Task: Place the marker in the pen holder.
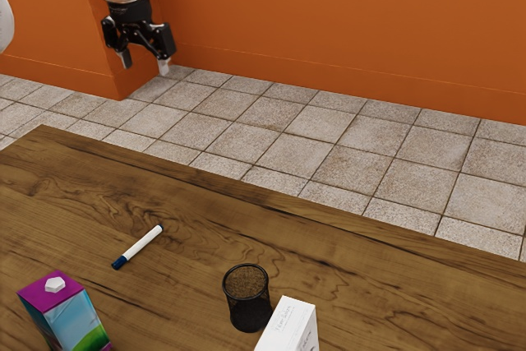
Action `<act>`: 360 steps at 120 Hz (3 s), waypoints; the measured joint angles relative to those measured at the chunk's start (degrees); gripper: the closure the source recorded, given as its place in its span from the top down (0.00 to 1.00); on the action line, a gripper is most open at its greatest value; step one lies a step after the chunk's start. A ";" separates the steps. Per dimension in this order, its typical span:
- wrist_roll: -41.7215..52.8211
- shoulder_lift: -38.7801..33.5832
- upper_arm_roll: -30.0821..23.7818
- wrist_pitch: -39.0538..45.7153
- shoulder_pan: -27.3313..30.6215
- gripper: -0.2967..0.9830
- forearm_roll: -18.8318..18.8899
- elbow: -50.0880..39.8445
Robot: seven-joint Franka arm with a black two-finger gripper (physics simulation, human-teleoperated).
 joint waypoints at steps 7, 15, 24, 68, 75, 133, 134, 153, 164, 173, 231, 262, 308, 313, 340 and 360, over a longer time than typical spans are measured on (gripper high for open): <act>0.98 0.06 0.07 -0.16 -0.04 0.75 -0.11 0.11; 1.99 0.02 0.06 -0.29 -0.06 0.75 -0.16 0.15; 2.97 0.07 -0.02 -0.13 -0.05 0.75 -0.16 0.51; 6.23 4.74 0.22 1.50 1.42 0.75 0.38 -0.67; 6.87 5.02 0.66 1.65 2.27 0.75 1.36 -2.55; 13.24 10.91 1.31 12.06 4.80 0.75 3.16 -5.90; 13.34 11.22 1.30 12.32 4.96 0.75 3.07 -5.90; 15.96 17.11 1.09 17.52 9.23 0.75 0.07 -5.99; 17.29 19.76 0.99 19.94 9.99 0.75 -2.50 -6.37; 18.23 20.28 0.94 21.24 9.79 0.75 -3.90 -7.54; 21.98 0.47 1.78 31.94 3.10 0.75 -2.85 -42.29; 23.31 2.16 2.19 41.84 1.46 0.75 -1.65 -49.06; 24.53 0.99 2.32 50.38 0.62 0.75 -2.17 -56.44; 24.63 0.57 2.34 50.95 0.53 0.75 -2.18 -57.23; 24.93 -0.87 3.27 52.87 0.14 0.74 -2.29 -60.13; 25.02 -1.02 3.47 53.44 0.06 0.66 -2.35 -60.46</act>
